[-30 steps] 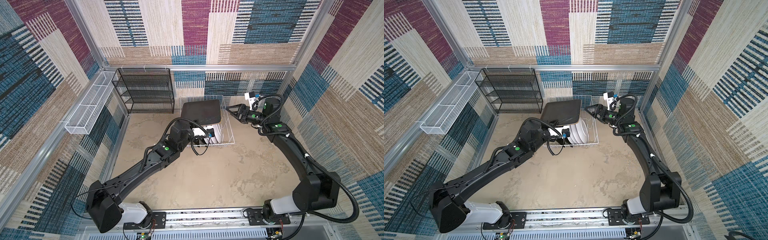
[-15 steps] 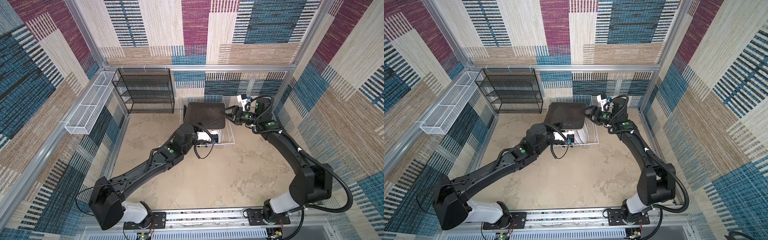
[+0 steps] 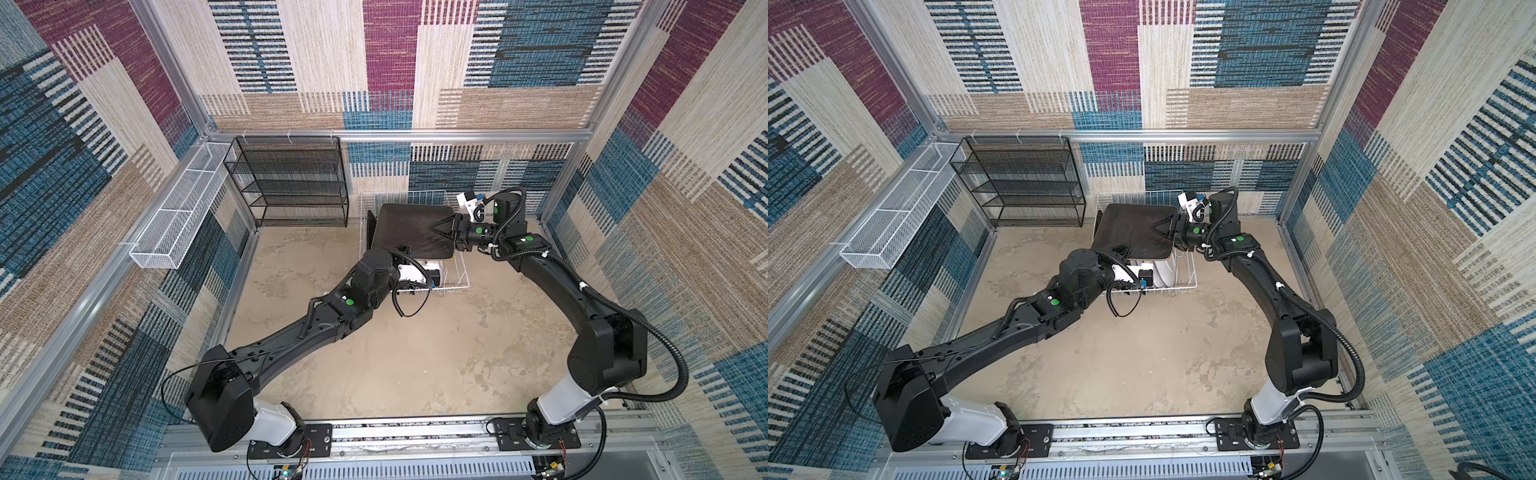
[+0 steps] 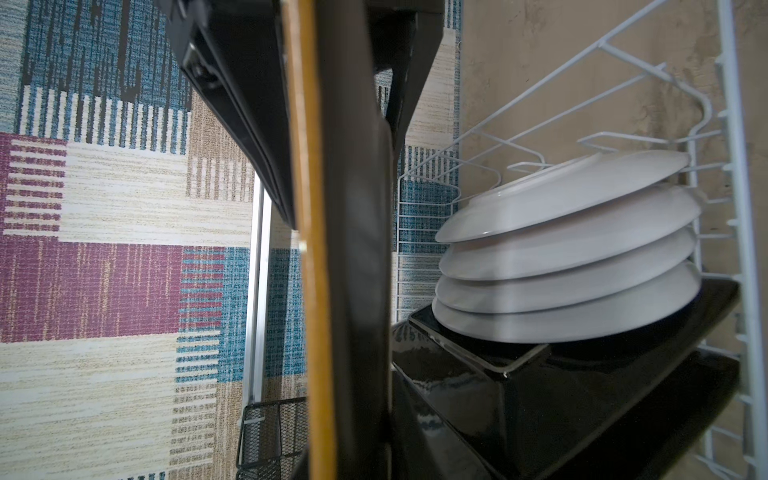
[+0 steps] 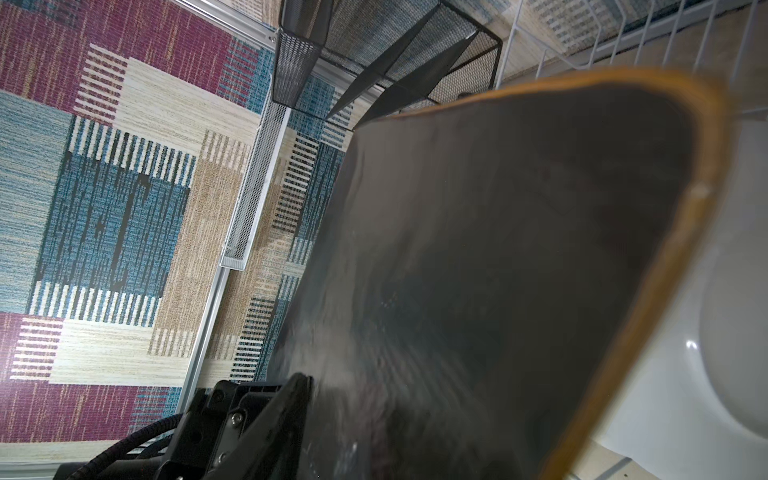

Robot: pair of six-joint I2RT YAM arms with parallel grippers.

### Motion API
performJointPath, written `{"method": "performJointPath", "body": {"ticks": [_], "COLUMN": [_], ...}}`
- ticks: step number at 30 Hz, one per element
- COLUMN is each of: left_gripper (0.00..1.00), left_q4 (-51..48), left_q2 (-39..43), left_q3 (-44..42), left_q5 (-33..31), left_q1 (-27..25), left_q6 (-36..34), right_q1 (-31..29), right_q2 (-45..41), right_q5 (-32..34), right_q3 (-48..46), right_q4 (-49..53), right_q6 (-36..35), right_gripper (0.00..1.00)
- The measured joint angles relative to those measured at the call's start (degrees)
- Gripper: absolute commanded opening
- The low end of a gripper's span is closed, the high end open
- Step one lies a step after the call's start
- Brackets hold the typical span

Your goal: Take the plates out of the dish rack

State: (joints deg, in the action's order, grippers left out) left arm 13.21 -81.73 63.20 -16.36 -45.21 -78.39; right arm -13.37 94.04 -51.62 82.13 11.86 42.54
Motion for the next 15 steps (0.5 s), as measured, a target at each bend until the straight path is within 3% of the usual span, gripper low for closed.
{"method": "performJointPath", "body": {"ticks": [9, 15], "left_gripper": [0.00, 0.00], "left_q4": [0.6, 1.5], "left_q2": [-0.1, -0.9], "left_q3": [0.0, 0.0], "left_q5": [-0.3, -1.8], "left_q1": [0.0, -0.3], "left_q6": [0.0, -0.8], "right_q1": [-0.1, 0.0], "right_q2": [0.4, 0.4], "right_q5": [-1.2, -1.4], "right_q3": [0.5, 0.5], "right_q4": [-0.1, -0.1], "right_q6": [0.8, 7.3], "right_gripper": [0.30, 0.11]}}
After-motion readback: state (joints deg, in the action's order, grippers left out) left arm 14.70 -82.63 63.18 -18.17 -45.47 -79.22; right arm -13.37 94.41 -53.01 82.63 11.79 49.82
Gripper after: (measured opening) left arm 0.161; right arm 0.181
